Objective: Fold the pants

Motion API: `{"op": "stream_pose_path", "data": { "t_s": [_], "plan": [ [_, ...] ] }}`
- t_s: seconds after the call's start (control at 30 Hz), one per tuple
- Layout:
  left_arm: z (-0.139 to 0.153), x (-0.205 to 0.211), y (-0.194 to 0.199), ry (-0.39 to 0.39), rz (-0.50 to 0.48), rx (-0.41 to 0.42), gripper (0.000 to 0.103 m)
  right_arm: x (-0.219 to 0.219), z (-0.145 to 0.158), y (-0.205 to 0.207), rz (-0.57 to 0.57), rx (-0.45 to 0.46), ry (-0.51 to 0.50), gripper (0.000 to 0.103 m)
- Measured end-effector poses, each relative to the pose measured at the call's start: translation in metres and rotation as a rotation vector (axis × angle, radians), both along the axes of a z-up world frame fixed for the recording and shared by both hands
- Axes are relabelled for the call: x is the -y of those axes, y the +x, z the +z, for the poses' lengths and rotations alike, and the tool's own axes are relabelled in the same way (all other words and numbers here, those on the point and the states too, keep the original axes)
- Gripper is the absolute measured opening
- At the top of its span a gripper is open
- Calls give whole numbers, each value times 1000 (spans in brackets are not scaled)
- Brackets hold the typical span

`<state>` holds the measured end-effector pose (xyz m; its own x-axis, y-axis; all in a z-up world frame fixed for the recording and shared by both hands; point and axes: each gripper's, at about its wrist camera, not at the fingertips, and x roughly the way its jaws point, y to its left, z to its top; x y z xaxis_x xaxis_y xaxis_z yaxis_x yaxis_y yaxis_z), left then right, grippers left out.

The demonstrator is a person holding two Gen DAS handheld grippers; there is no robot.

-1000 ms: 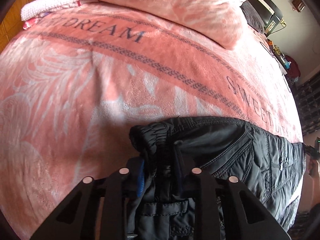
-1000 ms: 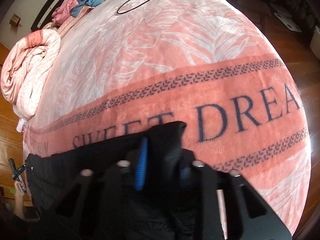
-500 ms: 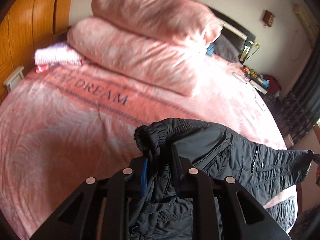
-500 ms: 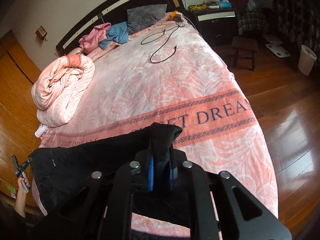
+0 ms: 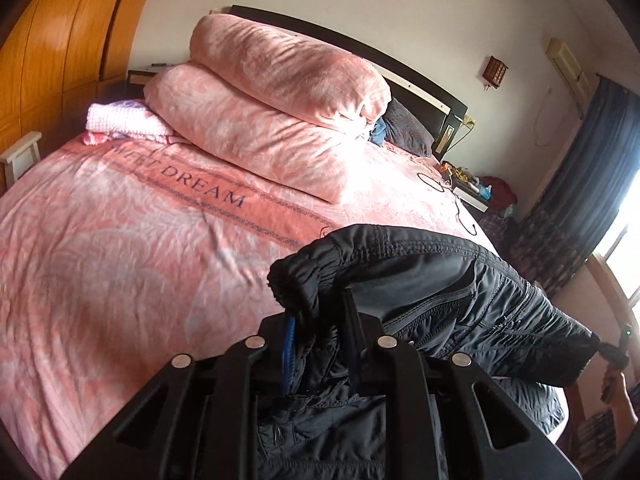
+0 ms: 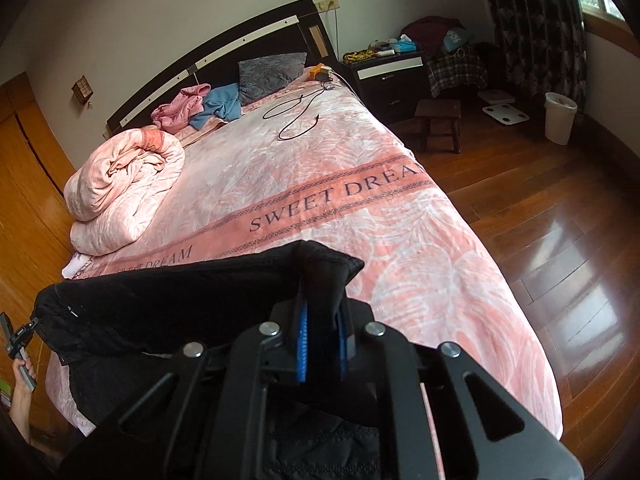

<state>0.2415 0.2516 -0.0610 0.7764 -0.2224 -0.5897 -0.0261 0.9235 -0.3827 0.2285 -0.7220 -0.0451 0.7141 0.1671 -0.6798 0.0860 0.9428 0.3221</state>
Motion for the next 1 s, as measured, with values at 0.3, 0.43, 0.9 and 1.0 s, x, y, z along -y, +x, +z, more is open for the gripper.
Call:
{"op": "stream_pose_path", "data": {
  "t_s": [0.3, 0.43, 0.9, 1.0],
  "plan": [
    [-28, -8, -52, -24, -9, -34, 21, -6, -20, -69, -74, 48, 8, 10],
    [-40, -10, -70, -7, -17, -54, 22, -8, -29, -93, -96, 57, -3, 11],
    [-99, -2, -113, 139, -47, -209, 45, -42, -77, -157, -108, -22, -68, 42],
    [-120, -20, -121, 141, 33, -289, 49, -39, -89, -168, -133, -55, -30, 53]
  ]
}}
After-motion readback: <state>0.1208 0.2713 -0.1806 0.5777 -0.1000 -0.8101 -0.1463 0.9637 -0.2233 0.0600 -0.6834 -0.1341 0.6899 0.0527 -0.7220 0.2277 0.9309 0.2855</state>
